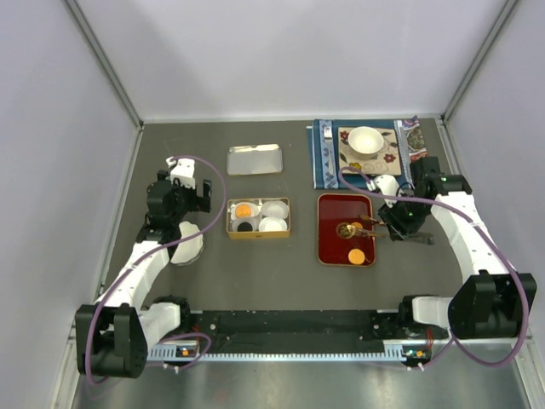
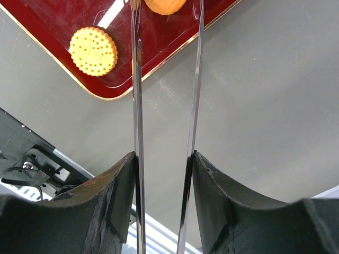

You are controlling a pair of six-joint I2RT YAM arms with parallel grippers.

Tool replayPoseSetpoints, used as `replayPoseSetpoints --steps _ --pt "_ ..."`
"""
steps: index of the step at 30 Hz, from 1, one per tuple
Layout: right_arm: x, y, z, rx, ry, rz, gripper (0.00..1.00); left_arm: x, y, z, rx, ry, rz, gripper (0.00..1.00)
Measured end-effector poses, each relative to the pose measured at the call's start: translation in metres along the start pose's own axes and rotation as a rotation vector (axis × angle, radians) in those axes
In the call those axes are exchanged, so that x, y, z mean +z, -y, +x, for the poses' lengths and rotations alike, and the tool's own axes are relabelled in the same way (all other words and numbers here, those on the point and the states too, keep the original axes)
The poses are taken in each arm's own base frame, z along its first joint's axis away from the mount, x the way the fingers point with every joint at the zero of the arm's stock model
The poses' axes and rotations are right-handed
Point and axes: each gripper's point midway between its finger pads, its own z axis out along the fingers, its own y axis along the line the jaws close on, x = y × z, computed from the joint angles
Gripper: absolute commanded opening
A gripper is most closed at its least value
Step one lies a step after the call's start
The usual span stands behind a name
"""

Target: Pack the cookies

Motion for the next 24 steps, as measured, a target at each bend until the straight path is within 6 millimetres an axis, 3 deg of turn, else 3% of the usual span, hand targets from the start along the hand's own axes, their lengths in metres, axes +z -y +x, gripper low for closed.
replayPoseSetpoints --steps 13,24 --pt "-0.0017 -0.0015 0.0007 -0.004 0.002 -0.001 0.44 0.0 -0.0001 0.0002 0.0 0.0 0.0 0.99" --pt "-0.0011 -0.0036 -0.0012 -0.013 0.004 -0.006 0.33 -0.0008 -0.0008 -0.0012 0.001 0.004 -0.004 0.99"
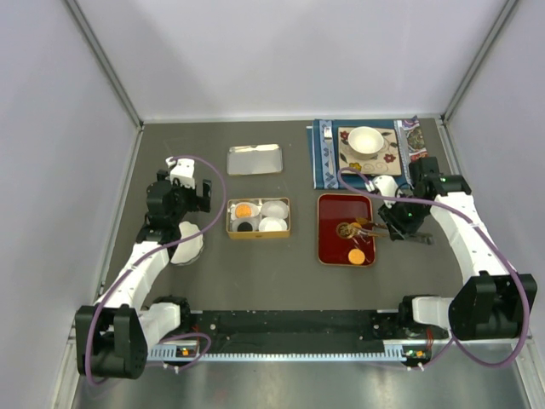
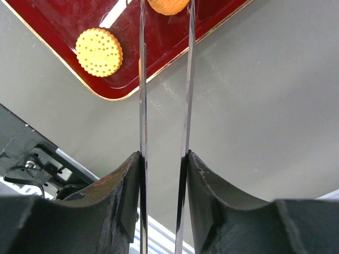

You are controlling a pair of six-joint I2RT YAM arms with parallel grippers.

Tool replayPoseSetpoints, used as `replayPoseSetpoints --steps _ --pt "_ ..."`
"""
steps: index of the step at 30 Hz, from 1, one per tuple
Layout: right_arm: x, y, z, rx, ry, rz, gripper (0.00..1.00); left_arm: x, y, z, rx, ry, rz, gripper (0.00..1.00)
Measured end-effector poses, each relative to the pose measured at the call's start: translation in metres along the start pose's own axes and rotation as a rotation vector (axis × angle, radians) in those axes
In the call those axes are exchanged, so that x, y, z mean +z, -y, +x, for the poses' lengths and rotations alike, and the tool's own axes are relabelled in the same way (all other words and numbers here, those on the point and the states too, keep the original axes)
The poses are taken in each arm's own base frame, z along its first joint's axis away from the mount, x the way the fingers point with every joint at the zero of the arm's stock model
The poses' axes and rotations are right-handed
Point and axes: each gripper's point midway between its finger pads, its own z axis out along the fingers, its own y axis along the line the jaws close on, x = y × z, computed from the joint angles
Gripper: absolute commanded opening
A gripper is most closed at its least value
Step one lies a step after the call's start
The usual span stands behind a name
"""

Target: Pack the cookies

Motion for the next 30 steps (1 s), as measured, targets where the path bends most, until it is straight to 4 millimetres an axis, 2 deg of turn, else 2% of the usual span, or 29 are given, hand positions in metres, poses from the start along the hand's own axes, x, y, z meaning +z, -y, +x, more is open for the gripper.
replayPoseSetpoints --steps 7,14,19,25,30 --pt "0.0 -0.001 -0.001 -0.002 0.0 -0.002 0.19 0.0 0.0 0.0 0.0 0.001 0.0 0.99" --pt "-0.004 -0.003 -0.008 0.008 0.018 -0.004 0.15 0.0 0.0 0.0 0.001 0.001 0.0 0.99" --pt "-0.017 -0.001 -0.025 -0.008 0.061 0.016 0.14 0.0 0.0 0.0 0.004 0.001 0.0 0.99" --pt "-0.026 -0.008 -0.045 -0.046 0.097 0.016 0.15 0.0 0.0 0.0 0.004 0.001 0.0 0.99" --pt "-0.046 -0.019 -0.086 -0.117 0.178 0.03 0.15 0.0 0.0 0.0 -0.001 0.0 0.0 0.99"
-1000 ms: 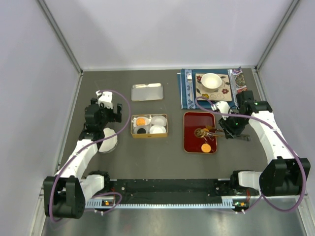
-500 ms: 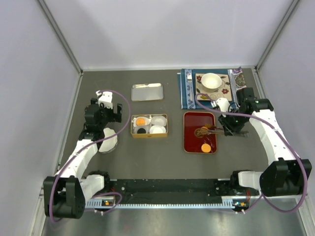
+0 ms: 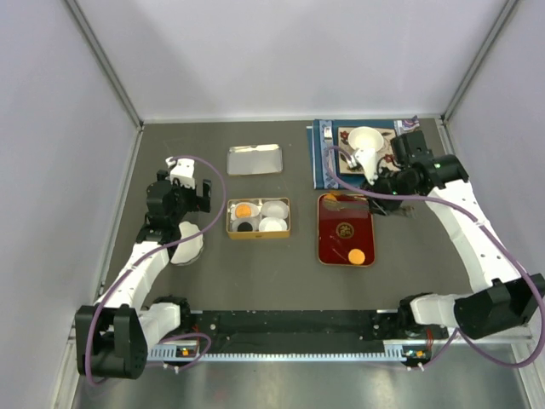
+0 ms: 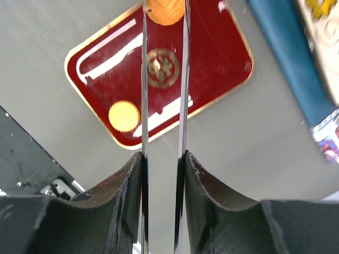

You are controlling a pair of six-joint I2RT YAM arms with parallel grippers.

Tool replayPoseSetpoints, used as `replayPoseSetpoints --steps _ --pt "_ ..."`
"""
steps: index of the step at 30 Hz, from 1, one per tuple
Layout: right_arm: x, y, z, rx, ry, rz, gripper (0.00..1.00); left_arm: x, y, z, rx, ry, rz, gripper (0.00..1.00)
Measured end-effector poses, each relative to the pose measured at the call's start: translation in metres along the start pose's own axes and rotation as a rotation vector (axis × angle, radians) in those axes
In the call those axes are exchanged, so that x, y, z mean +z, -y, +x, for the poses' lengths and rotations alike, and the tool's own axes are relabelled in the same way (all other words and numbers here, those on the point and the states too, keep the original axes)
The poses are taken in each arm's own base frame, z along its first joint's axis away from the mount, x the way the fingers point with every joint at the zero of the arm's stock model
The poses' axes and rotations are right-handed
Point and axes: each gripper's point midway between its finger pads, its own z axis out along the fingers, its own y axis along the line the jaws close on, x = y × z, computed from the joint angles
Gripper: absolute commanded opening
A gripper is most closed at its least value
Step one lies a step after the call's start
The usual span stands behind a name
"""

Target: Pack the cookies

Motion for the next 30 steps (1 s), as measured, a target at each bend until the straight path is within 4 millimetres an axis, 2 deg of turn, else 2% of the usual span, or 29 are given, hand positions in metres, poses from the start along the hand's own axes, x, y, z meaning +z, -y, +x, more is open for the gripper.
replayPoseSetpoints --steps 5,11,15,19,23,30 --pt "0.002 -0.008 -0.05 -0.068 0.067 -0.014 0.15 0.0 0.001 0.001 -0.009 -0.003 0.001 0.99" --pt "0.033 -0.028 -0.089 -0.131 0.062 -0.071 0.14 0.001 0.001 0.002 -0.013 -0.007 0.005 0.99" --pt "0.056 -0.044 -0.103 -0.168 0.037 -0.113 0.14 0.001 0.001 0.0 -0.012 -0.004 0.004 0.99" --pt "0.071 -0.057 -0.114 -0.199 0.028 -0.14 0.14 0.001 0.0 -0.004 -0.011 0.004 0.003 0.99" --pt "0.079 -0.067 -0.122 -0.223 0.033 -0.153 0.14 0.001 0.0 -0.004 -0.011 0.003 0.003 0.99" --pt "0.085 -0.075 -0.124 -0.238 0.025 -0.167 0.14 0.001 0.0 -0.004 -0.011 0.004 0.003 0.99"
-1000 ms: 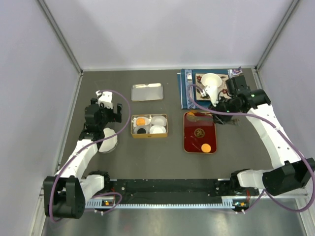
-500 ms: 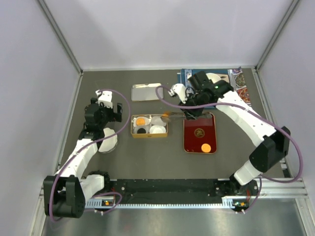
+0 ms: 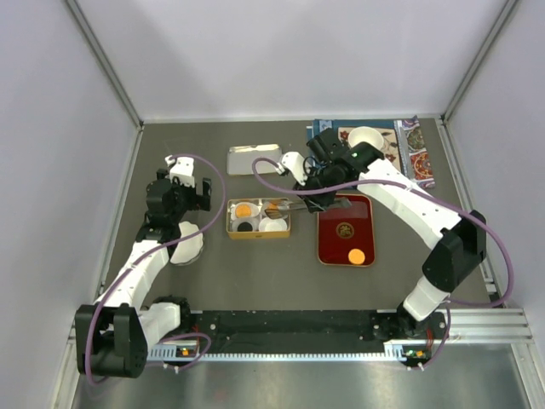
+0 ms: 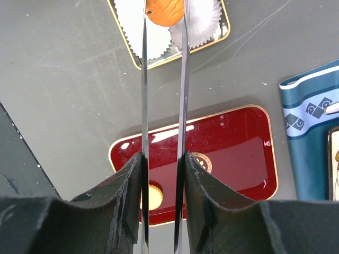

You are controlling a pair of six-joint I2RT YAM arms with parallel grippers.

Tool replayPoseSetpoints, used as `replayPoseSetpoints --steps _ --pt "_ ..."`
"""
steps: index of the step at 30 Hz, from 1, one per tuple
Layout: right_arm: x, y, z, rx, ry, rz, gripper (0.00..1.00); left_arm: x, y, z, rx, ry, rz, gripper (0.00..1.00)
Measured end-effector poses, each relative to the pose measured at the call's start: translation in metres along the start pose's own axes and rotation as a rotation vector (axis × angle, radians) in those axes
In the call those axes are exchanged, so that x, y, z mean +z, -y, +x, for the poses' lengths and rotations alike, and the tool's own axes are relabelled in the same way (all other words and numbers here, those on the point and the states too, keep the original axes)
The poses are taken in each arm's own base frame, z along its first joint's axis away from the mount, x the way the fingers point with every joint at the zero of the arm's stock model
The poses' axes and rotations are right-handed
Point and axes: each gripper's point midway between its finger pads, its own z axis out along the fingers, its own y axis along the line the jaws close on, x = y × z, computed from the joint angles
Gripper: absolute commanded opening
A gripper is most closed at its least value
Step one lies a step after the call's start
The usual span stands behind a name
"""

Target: Pack the cookies

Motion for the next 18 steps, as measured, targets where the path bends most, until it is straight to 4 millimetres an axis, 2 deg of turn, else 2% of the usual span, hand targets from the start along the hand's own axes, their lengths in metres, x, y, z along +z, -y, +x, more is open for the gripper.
replayPoseSetpoints --steps 18 --pt "0.018 -0.011 0.003 -0.029 -0.029 -0.018 0.15 0.0 0.0 0.0 0.0 0.0 0.0 0.99"
